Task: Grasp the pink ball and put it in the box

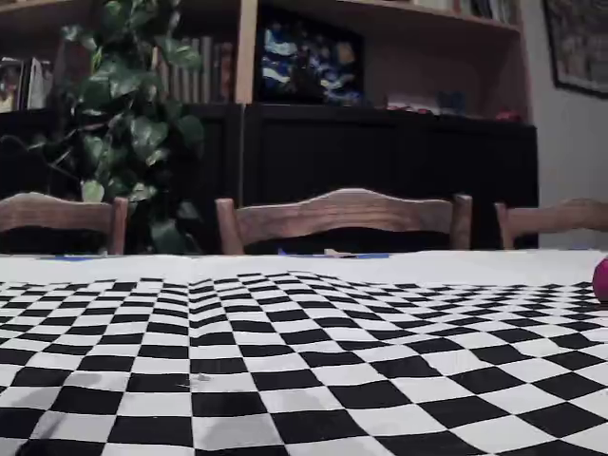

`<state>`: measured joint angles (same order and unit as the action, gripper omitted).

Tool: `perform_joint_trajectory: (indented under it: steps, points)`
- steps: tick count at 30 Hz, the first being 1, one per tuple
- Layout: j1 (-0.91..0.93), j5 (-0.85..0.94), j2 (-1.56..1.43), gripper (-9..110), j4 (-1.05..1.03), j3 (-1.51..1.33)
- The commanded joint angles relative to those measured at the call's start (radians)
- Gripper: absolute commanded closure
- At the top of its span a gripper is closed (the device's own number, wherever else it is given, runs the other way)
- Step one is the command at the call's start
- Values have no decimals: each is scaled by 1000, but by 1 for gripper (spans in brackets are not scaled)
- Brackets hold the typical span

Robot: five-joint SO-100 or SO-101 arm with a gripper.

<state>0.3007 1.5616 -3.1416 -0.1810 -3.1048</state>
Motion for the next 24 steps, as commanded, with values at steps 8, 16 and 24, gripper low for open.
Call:
perform_joint_trajectory:
  steps: [8, 16, 24]
  points:
    - [118, 11, -8, 81, 32, -8]
    - [209, 11, -3, 81, 32, -8]
    - [284, 11, -6, 81, 32, -8]
